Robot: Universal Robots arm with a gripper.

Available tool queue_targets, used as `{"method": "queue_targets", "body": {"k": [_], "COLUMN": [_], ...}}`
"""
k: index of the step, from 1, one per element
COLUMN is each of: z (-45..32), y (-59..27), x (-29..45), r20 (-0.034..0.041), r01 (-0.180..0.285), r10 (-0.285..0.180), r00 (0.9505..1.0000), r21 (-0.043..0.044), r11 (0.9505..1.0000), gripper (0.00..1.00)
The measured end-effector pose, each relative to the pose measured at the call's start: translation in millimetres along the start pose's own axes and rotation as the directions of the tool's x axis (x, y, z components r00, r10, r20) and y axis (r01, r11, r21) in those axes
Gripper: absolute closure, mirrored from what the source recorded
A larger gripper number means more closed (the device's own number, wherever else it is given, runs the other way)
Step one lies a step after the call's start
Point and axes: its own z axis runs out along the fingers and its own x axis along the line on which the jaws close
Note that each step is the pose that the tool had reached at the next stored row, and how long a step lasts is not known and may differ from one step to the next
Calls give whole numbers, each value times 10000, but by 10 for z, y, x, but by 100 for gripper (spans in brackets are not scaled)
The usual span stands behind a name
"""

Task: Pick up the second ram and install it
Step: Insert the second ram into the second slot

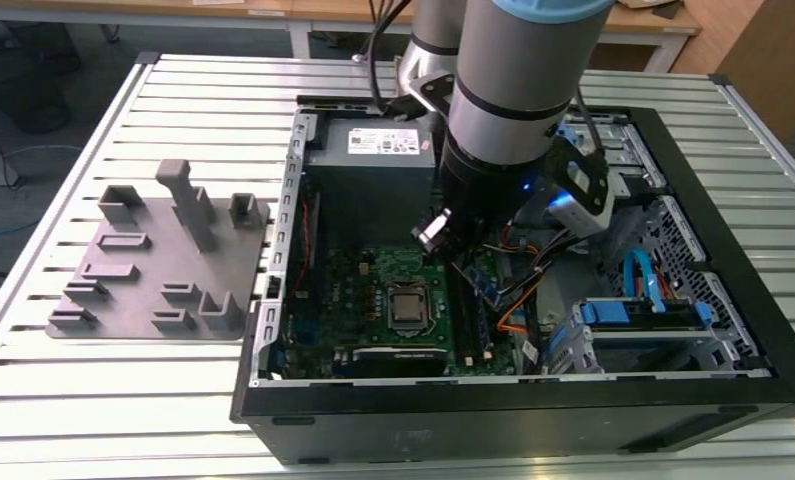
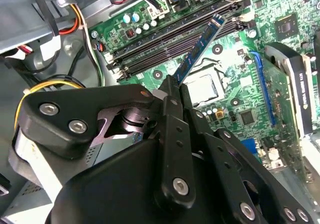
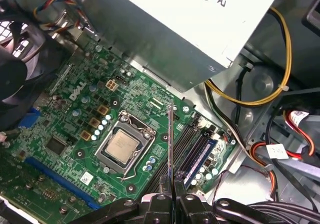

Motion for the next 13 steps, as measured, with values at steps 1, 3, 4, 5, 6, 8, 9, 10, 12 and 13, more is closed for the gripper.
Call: {"method": "queue_targets", "body": {"k": [1,3,4,5,6,8,9,10,12,13], "z": [0,0,0,0,0,0,0,0,0,0], "y": [0,0,0,0,0,0,0,0,0,0], "x": [0,0,0,0,0,0,0,0,0,0], "r20": [2,6,7,9,11,15,16,37,39,39], "r01": [-42,-126,-171,-216,-261,-328,-356,-812,-851,-863], "r10": [42,126,171,216,261,328,355,811,851,863], "r00": [10000,9999,9999,9998,9997,9995,9994,9967,9964,9963], "r21": [2,8,10,12,15,19,20,45,47,48], "r11": [10000,9999,9999,9998,9997,9995,9994,9967,9964,9963], "gripper": [86,86,86,86,86,86,86,86,86,86]}}
